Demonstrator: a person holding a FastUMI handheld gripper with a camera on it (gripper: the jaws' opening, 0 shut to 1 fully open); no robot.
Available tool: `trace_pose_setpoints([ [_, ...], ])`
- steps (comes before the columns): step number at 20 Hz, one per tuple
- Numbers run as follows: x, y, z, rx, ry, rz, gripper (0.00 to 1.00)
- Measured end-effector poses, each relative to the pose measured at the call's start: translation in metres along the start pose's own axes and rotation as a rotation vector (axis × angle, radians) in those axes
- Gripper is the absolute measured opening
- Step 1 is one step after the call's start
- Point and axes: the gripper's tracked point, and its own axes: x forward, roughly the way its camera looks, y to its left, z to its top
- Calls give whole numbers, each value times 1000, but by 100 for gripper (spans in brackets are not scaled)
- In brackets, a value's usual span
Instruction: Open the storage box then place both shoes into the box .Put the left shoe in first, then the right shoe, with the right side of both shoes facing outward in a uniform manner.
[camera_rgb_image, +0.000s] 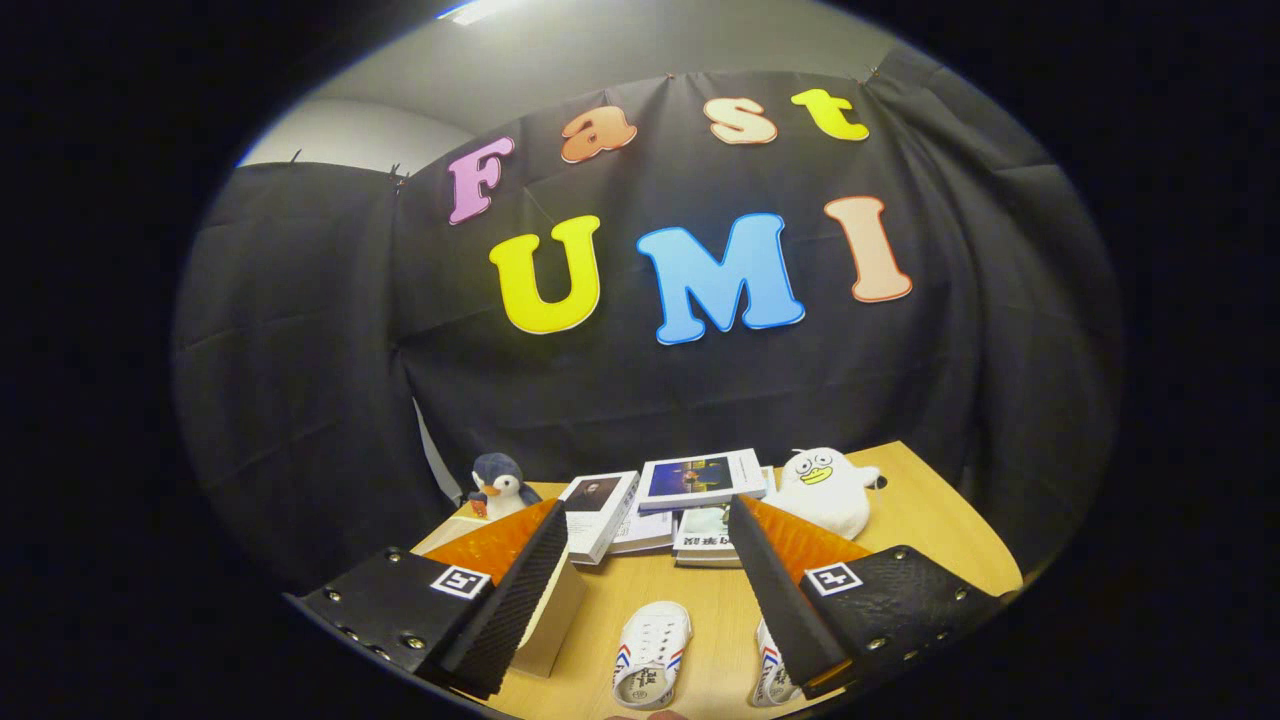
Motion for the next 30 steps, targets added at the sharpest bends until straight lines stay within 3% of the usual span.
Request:
trace_pose_setpoints([
  [5,22,39,-45,87,137,131,97],
  [12,48,80,-107,219,318,250,97],
  [23,97,111,-174,395,513,342,97],
  [30,109,132,-199,606,619,405,96],
])
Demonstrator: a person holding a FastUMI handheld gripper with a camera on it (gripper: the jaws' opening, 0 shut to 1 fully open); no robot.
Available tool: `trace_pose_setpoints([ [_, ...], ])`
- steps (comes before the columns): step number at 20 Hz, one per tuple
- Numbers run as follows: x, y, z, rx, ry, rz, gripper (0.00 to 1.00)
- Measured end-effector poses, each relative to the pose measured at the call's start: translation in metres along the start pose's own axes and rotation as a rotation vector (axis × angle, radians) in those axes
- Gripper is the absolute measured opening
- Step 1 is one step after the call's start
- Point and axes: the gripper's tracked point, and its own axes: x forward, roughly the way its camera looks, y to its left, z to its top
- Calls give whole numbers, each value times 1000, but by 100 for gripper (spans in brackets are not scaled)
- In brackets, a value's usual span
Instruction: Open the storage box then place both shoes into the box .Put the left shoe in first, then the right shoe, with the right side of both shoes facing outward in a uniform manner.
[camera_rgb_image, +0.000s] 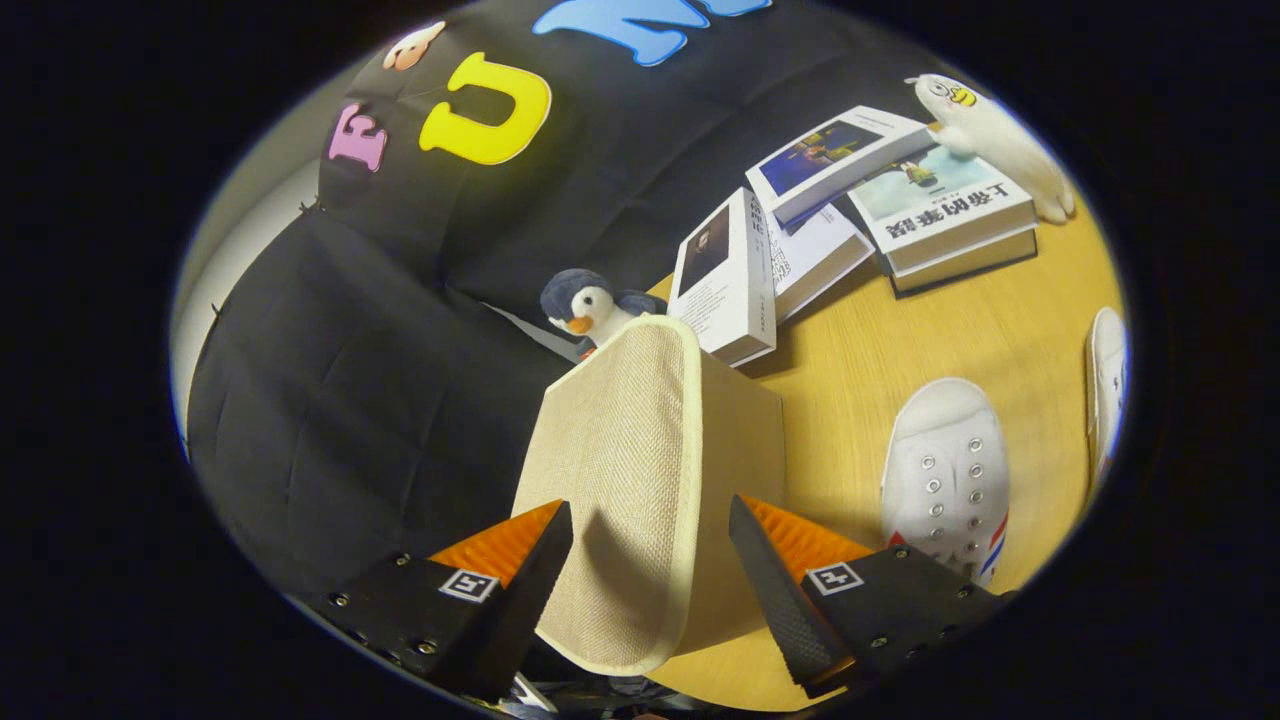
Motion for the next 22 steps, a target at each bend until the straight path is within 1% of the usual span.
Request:
trace_pose_setpoints([
  [2,3,3,1,22,9,11,94],
  [4,5,5,0,26,28,10,80],
  [6,1,5,6,35,35,0,61],
  [7,-1,5,11,38,15,-6,55],
  [8,-4,6,15,56,3,-12,33],
  [9,-6,12,16,74,13,2,22],
  [10,-10,18,18,72,24,19,18],
  [12,-14,27,18,38,38,27,9],
  [16,-25,55,25,-26,27,71,9],
  [22,-36,96,34,-97,6,108,9],
])
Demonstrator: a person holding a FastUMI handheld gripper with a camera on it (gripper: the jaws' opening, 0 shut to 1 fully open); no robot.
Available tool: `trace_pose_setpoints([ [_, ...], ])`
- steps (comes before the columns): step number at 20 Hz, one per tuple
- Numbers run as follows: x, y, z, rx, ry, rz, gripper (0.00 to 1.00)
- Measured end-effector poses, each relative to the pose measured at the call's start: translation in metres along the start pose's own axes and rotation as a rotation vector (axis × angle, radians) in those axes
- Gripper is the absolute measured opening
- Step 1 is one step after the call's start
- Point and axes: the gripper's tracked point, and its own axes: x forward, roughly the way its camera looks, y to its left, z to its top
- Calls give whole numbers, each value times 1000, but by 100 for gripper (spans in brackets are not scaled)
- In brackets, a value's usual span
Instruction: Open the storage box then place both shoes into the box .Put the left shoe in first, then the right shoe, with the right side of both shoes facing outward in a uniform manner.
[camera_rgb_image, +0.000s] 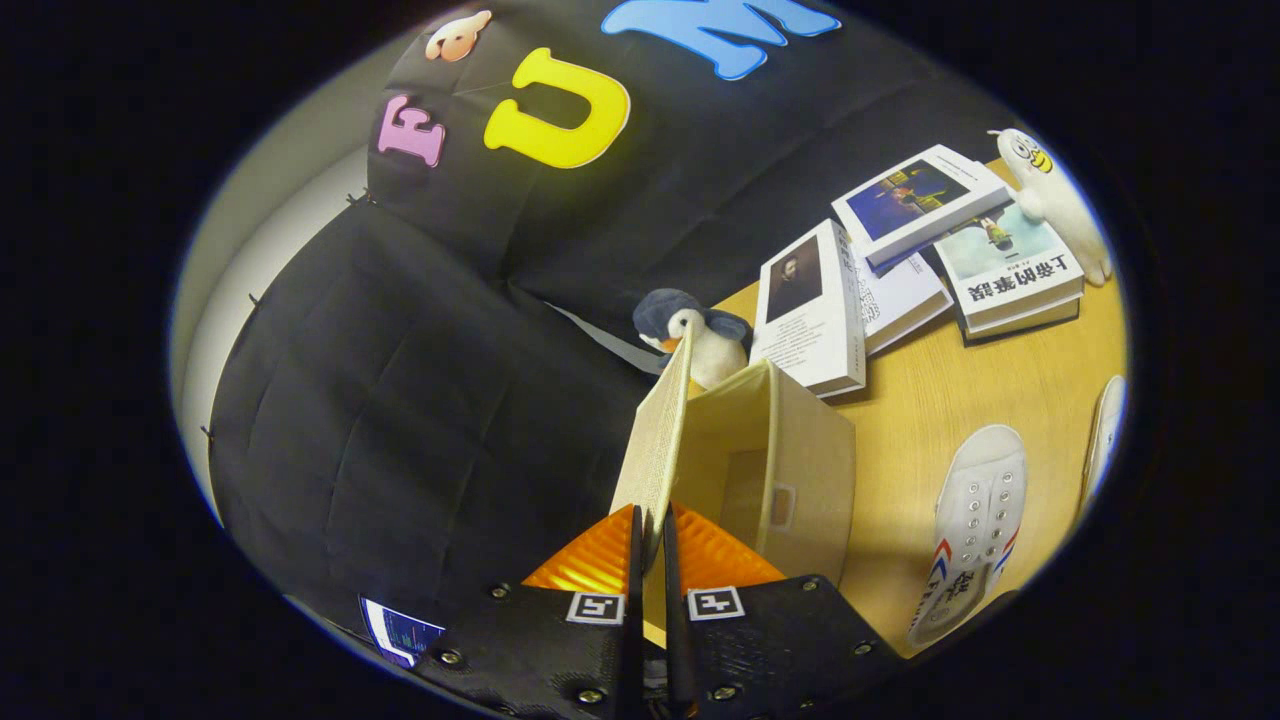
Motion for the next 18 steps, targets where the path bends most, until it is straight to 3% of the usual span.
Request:
trace_pose_setpoints([
  [11,26,86,8,-76,-44,80,9],
  [18,63,137,-5,-49,-47,152,10],
])
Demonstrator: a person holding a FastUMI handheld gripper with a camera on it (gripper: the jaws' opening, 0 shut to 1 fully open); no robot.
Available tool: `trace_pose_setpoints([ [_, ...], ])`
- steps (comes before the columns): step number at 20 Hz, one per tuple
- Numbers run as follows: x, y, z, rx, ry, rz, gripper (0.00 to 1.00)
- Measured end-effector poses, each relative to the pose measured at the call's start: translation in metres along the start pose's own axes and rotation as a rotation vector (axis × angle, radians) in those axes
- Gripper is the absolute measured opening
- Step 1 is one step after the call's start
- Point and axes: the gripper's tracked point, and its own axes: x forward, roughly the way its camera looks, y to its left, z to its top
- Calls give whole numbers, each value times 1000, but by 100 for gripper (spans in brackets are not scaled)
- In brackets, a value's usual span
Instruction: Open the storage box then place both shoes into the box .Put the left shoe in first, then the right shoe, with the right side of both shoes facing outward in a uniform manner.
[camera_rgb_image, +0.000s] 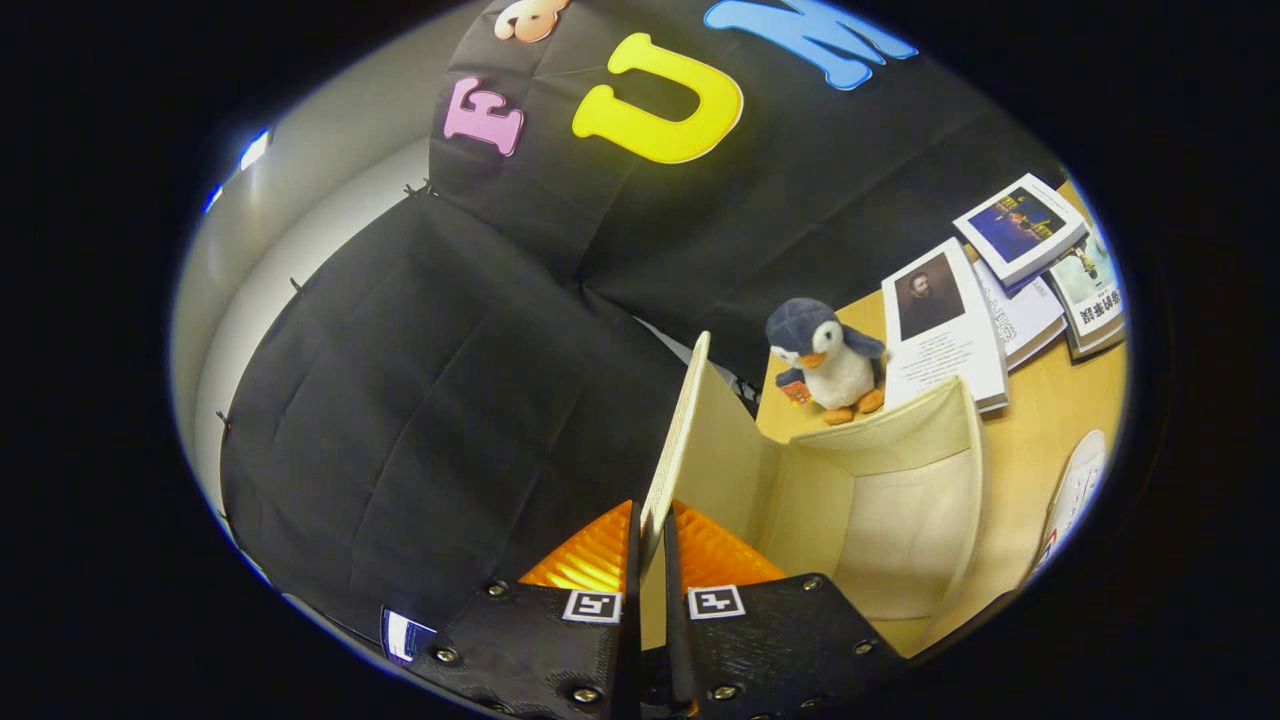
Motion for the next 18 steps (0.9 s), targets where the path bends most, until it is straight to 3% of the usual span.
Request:
trace_pose_setpoints([
  [11,59,37,-19,-12,48,38,10],
  [12,58,43,-21,-17,52,36,32],
  [13,62,44,-23,-26,55,33,39],
  [14,63,44,-24,-44,59,26,58],
  [17,61,37,-30,-124,83,-18,91],
  [18,58,38,-32,-146,89,-29,92],
])
